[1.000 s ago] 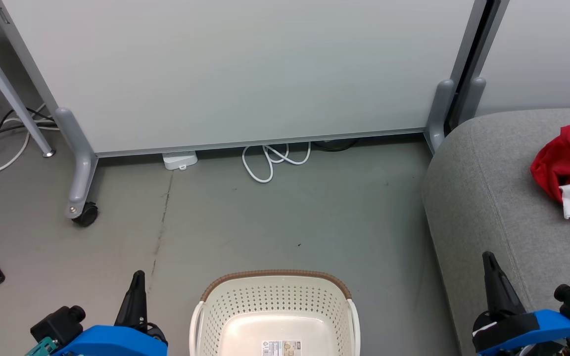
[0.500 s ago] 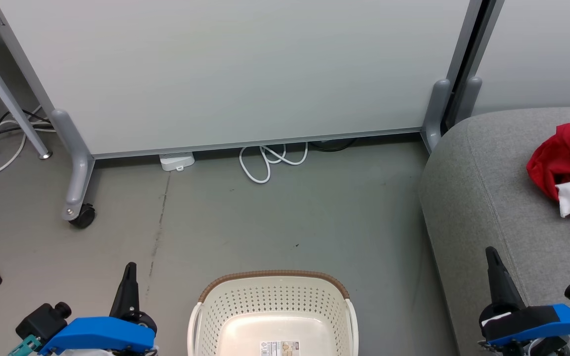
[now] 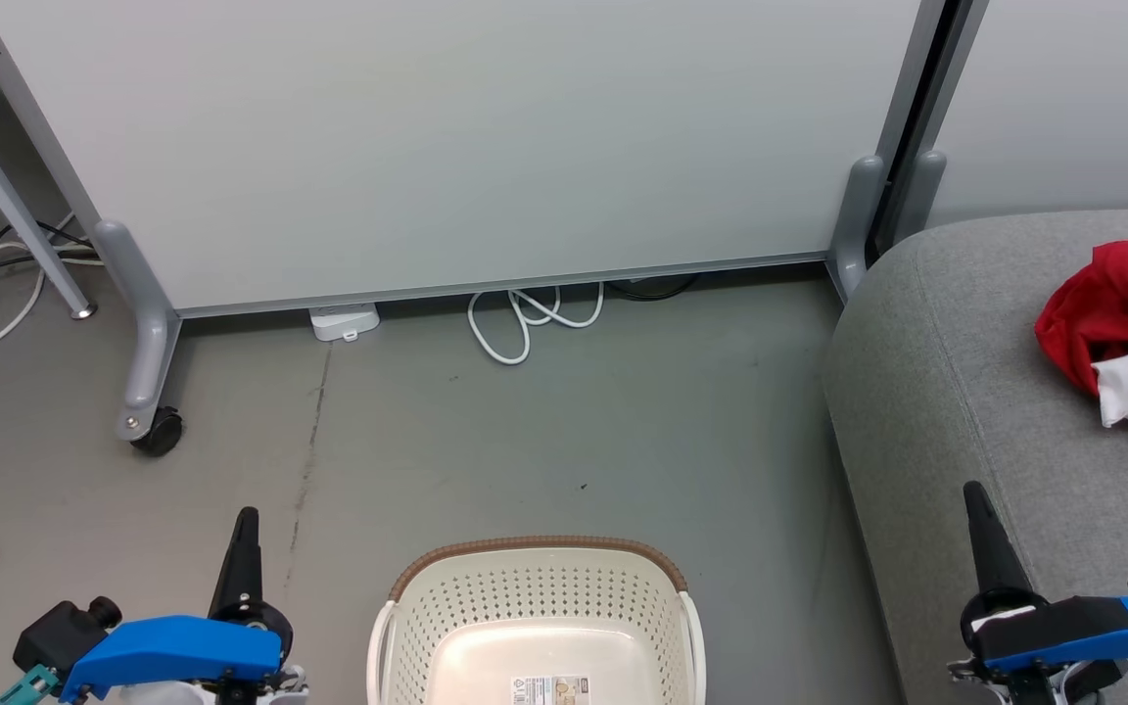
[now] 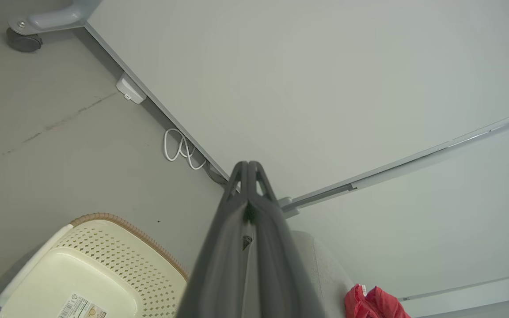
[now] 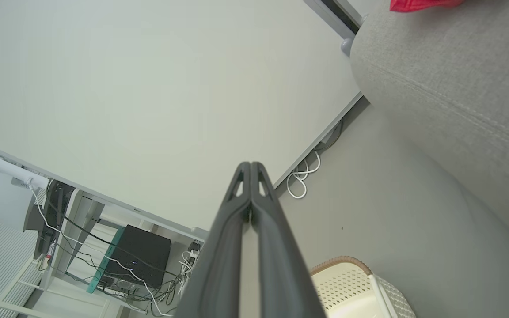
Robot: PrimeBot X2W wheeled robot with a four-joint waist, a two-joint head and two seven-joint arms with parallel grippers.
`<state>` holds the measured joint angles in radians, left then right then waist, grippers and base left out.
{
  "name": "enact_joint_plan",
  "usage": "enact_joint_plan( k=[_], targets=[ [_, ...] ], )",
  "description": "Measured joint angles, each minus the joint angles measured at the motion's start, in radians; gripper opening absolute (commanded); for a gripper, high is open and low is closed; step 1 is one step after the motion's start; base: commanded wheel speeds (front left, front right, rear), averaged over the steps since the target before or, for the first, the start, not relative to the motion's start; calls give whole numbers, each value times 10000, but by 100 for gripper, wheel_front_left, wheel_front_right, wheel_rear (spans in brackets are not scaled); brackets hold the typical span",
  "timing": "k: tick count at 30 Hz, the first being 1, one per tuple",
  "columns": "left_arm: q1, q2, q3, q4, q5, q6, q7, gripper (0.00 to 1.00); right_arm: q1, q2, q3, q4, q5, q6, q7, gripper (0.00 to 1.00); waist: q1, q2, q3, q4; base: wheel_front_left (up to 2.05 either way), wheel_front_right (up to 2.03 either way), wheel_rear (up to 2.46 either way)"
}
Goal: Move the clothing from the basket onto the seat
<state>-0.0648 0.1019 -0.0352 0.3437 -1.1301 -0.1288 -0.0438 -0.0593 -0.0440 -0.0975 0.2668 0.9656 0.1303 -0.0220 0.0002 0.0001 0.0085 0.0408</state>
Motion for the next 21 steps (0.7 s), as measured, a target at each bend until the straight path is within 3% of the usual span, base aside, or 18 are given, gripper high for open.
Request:
enact_joint_plan(
  k=[21],
  targets=[
    [-154, -167, 543, -353, -1726, 0, 548, 0, -169, -10, -58, -71, 2297, 0, 483, 0, -1, 0, -16, -121, 0, 0, 0]
  ],
)
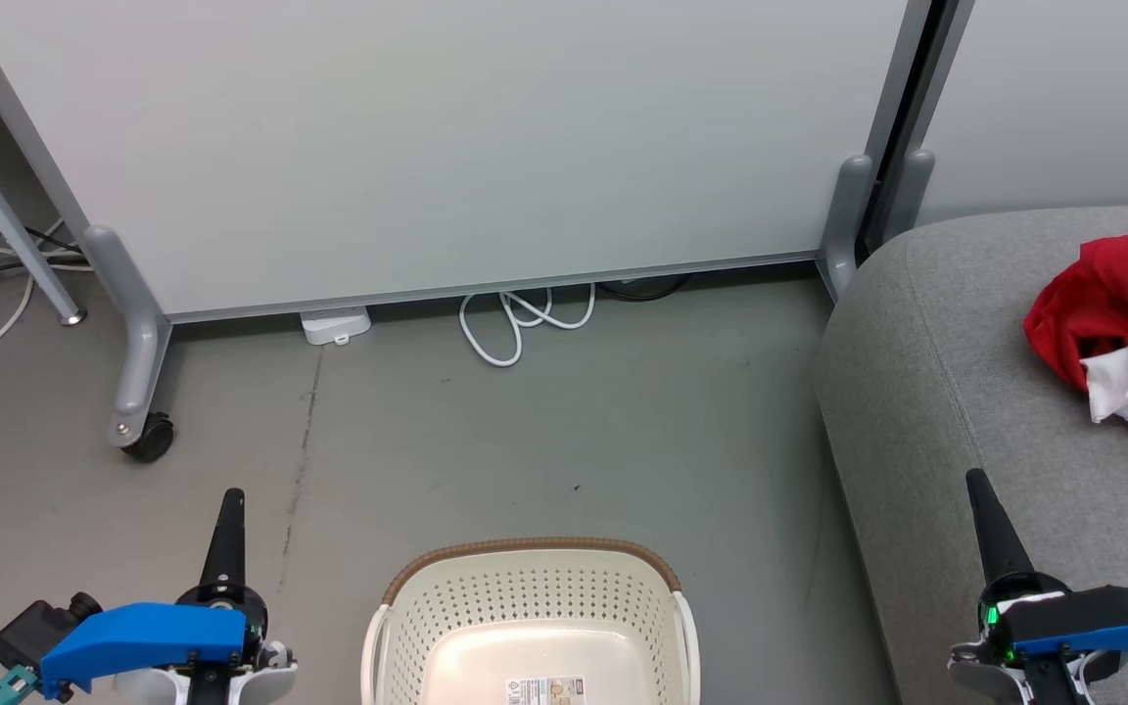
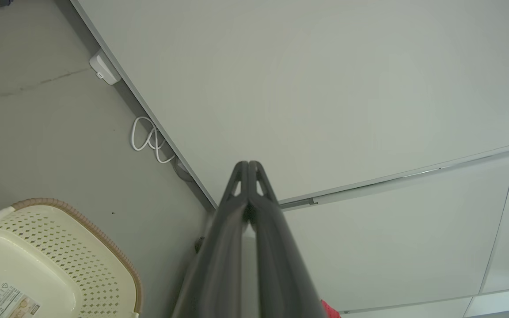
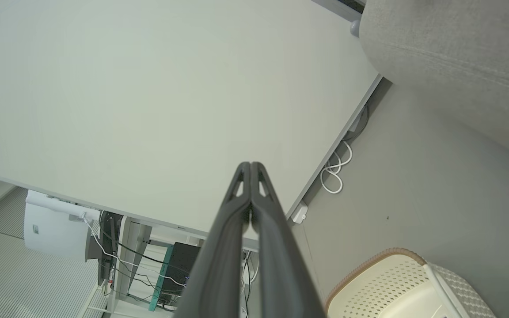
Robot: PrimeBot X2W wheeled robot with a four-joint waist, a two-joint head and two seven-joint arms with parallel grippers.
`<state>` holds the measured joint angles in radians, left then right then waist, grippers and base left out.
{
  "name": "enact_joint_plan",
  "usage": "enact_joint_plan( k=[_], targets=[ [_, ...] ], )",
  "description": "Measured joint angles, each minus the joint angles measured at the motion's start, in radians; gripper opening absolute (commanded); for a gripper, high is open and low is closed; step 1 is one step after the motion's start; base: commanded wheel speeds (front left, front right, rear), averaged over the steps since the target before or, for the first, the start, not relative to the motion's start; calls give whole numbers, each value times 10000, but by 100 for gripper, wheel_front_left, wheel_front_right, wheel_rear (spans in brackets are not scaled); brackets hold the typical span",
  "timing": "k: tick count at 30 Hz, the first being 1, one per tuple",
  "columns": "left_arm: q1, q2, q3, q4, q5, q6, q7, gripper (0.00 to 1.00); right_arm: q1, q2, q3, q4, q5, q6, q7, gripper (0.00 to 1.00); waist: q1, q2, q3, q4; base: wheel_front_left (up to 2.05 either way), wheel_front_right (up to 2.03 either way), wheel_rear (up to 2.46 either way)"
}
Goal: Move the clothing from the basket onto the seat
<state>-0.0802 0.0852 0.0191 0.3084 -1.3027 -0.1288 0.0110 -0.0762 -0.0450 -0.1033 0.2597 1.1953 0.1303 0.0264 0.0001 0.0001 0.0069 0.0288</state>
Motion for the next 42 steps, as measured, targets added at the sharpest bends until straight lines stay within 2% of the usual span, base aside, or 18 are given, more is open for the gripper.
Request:
enact_joint_plan(
  k=[42],
  targets=[
    [-198, -293, 803, -541, -2667, 0, 890, 0, -234, -21, -84, -119, 3567, 0, 761, 0, 0, 0, -32, -241, 0, 0, 0]
  ],
)
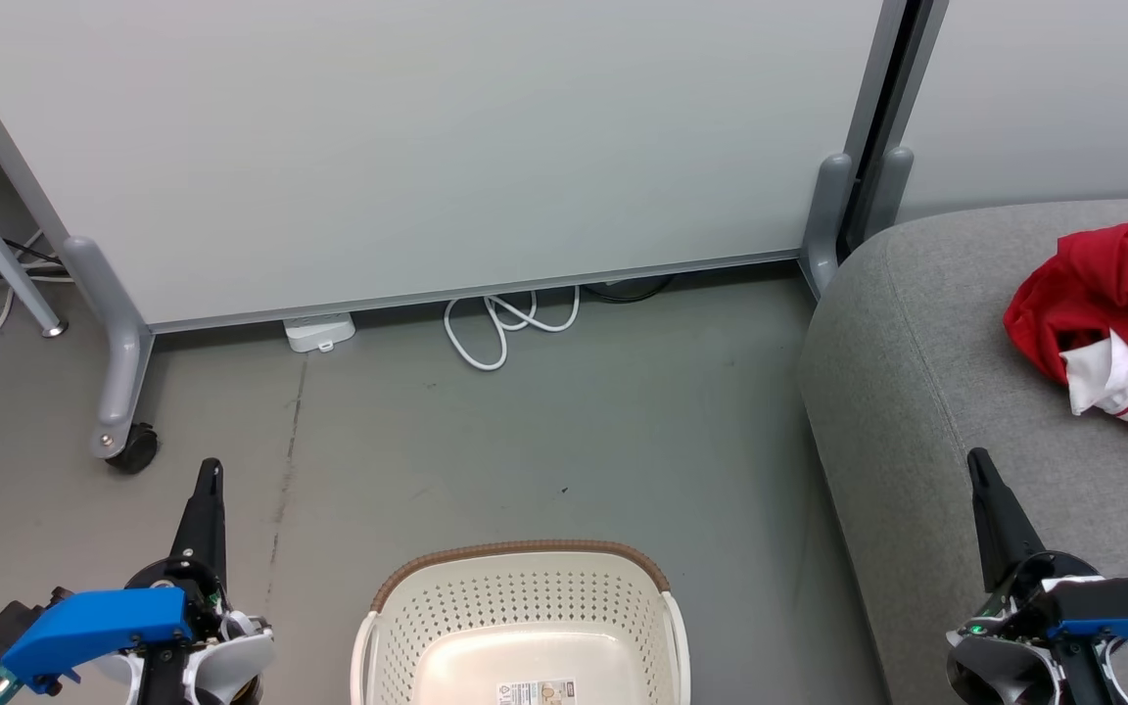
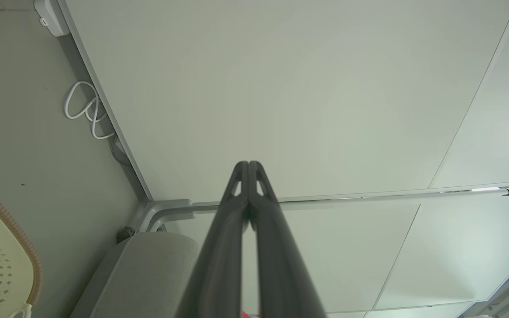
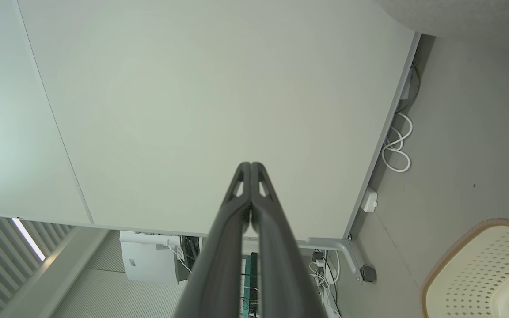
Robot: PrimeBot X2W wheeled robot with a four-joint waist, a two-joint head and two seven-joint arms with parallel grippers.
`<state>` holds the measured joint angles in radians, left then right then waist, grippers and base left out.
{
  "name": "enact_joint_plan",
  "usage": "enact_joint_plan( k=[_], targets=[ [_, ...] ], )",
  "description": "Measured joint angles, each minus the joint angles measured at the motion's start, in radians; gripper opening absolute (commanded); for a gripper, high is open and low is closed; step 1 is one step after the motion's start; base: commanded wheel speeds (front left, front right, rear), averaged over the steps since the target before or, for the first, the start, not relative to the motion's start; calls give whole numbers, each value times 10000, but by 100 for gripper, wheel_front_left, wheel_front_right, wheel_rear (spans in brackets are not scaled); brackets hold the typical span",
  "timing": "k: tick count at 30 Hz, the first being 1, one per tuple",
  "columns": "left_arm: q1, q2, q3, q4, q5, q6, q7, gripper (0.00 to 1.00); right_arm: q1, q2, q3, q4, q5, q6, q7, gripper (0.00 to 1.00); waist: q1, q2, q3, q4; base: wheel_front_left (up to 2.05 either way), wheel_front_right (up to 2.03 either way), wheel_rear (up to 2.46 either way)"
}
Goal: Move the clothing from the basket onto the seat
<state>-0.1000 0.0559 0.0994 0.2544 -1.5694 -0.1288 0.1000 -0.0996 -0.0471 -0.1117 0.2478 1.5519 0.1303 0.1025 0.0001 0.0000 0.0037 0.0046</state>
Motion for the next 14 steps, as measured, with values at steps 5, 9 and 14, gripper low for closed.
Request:
enact_joint_plan(
  k=[5, 9, 14],
  targets=[
    [-7, -27, 94, -50, -253, 0, 88, 0, -12, -2, -12, -10, 366, 0, 75, 0, 0, 0, -4, -29, 0, 0, 0],
    [-23, -42, 138, -82, -420, -2, 130, 0, -17, -2, -15, -13, 560, 0, 111, 0, 0, 0, -6, -46, 0, 0, 0],
    [-38, -44, 144, -88, -428, 0, 132, 0, -38, -4, -17, -15, 596, 0, 111, 0, 0, 0, -6, -47, 0, 0, 0]
  ],
)
